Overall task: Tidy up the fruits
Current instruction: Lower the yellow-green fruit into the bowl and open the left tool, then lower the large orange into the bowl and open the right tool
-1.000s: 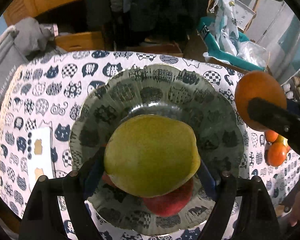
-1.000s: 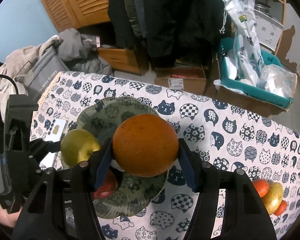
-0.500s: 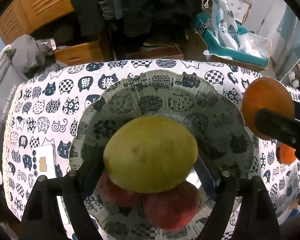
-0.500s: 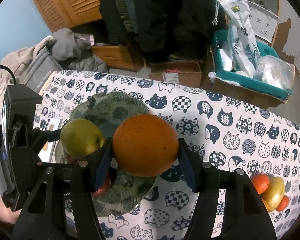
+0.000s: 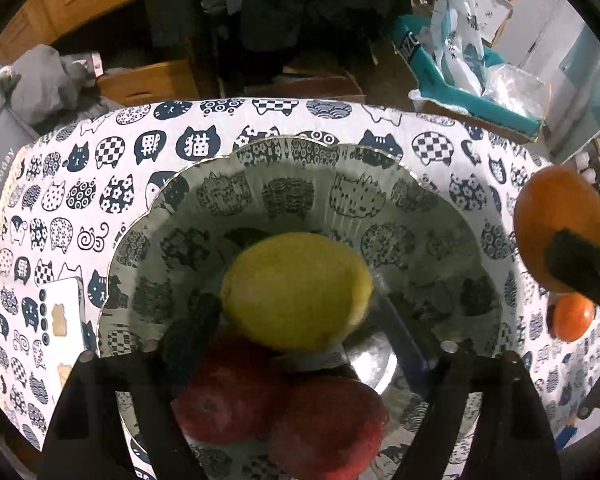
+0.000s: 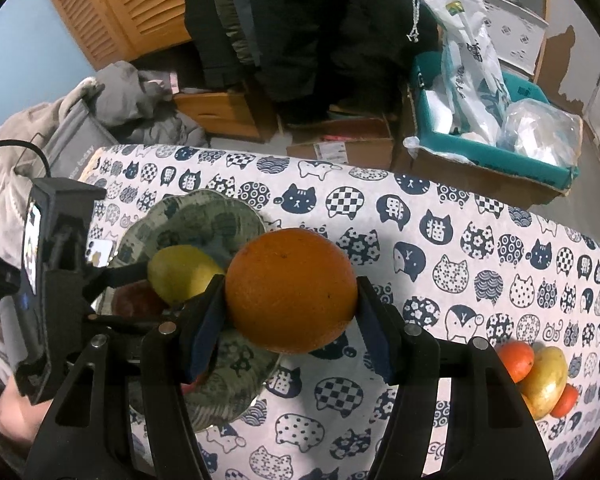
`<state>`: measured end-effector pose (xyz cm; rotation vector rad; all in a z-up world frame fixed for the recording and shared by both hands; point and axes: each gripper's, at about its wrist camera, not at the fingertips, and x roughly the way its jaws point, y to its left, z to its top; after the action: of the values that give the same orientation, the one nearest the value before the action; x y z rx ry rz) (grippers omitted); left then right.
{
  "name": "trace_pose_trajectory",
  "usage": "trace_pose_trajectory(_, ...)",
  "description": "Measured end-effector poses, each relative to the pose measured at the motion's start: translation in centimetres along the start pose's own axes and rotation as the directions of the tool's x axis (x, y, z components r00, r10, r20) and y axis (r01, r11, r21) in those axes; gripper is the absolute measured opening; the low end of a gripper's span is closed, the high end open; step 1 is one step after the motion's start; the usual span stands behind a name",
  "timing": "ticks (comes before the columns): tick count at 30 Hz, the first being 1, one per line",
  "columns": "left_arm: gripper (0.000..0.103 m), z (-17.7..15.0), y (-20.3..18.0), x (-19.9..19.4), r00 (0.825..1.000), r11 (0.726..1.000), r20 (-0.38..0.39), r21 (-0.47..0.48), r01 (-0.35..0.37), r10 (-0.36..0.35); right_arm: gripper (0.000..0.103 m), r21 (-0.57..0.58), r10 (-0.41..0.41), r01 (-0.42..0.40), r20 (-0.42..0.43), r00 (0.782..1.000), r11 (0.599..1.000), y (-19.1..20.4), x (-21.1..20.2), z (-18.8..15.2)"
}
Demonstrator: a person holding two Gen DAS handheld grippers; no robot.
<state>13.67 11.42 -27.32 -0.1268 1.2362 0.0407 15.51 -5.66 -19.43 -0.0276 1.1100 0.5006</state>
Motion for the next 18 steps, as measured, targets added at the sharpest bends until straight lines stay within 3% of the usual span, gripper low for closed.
trace_pose_trajectory(9, 0.087, -0.6, 2.2, -2.6, 1.000, 0.997, 0.024, -0.074, -0.003, 0.005, 0.063, -0.018, 0.012, -0.012, -0.010, 1.000, 1.000, 0.9, 0.2, -0.1)
trace_pose_trajectory(18, 0.087, -2.7, 6.4, -4.8, 0.999, 0.986, 0.026, -0.167, -0.026, 0.030, 0.064, -0.067, 0.031, -0.036, -0.072, 0.997, 0.997, 3.5, 2.4, -0.7)
